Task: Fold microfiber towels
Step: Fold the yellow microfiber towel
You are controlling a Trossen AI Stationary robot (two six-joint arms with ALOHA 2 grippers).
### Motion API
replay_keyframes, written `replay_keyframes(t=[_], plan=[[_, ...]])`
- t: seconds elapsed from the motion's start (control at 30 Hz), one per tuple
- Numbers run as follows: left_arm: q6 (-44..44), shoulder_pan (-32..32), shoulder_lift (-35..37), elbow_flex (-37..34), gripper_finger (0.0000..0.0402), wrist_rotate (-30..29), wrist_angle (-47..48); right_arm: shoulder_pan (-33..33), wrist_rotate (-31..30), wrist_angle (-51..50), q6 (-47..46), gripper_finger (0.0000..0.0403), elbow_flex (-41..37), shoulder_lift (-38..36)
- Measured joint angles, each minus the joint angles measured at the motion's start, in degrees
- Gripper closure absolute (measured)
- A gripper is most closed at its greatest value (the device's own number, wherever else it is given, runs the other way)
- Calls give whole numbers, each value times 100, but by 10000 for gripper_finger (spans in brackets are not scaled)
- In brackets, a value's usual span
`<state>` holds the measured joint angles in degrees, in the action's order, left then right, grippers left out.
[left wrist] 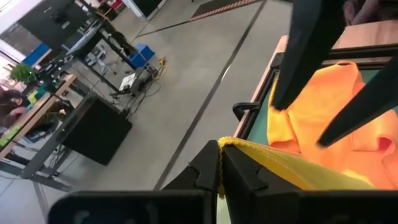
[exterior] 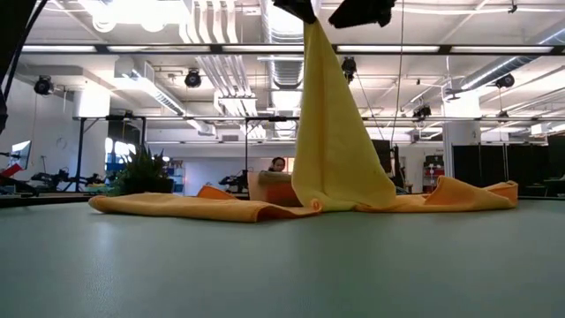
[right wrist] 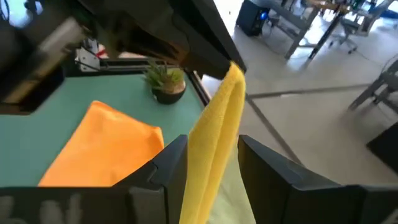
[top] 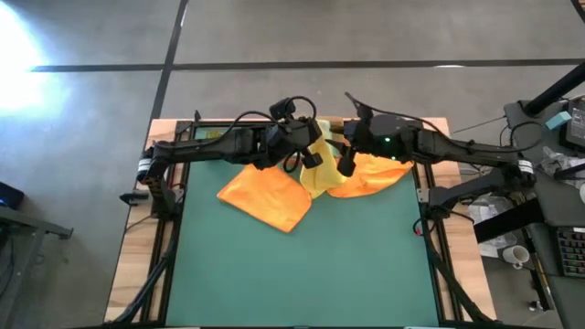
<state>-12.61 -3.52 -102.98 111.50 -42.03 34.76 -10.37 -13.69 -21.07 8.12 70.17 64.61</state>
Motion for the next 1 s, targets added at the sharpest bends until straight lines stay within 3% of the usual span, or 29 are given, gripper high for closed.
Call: replay_keyframes(t=[0.33, 0.6, 0.87, 1.0], plan=[[-152, -14, 0, -3, 402, 123, 27, 0, -42, 374, -403, 271, 42, 404], [-162, -16, 0, -4, 401, 357, 29, 0, -678, 552, -833, 271, 59, 563], [-183, -18, 0, 74, 402, 339, 65, 0, -1940, -263, -1398, 271, 59, 578], [-377, -18, 0, 184, 402, 161, 58, 0, -2250, -592, -1391, 271, 59, 578]])
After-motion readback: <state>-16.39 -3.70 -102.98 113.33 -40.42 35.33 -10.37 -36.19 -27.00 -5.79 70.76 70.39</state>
